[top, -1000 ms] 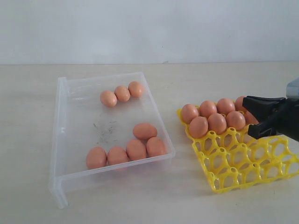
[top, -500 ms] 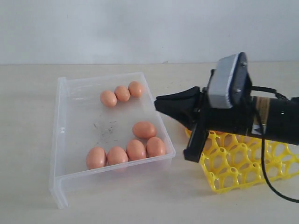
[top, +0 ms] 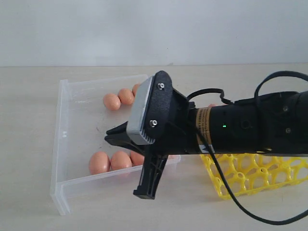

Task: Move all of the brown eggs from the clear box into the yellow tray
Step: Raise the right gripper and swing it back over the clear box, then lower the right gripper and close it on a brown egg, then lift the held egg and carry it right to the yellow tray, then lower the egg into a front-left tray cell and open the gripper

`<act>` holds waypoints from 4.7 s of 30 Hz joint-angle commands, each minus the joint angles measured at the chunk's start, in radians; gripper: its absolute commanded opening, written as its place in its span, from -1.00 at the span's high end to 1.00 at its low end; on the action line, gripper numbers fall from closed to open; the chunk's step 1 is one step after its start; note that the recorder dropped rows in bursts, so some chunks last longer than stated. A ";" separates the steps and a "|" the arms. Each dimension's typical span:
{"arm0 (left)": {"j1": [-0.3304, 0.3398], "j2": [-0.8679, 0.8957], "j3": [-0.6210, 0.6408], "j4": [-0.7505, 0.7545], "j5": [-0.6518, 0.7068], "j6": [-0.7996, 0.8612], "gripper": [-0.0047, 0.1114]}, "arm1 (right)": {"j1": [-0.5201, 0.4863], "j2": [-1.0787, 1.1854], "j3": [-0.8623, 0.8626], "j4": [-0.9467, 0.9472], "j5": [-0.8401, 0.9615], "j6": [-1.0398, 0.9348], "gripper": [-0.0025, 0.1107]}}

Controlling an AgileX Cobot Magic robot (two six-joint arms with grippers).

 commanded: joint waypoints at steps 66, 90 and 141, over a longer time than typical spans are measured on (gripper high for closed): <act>-0.006 -0.003 0.004 0.002 -0.002 0.000 0.85 | -0.041 0.589 -0.913 1.060 1.404 -0.886 0.13; -0.006 -0.003 0.004 0.002 -0.002 0.000 0.85 | -0.054 0.613 -0.815 1.443 0.906 -0.831 0.96; -0.006 -0.003 0.004 0.002 -0.002 0.000 0.85 | -0.053 0.060 0.470 1.242 -0.411 -0.176 0.96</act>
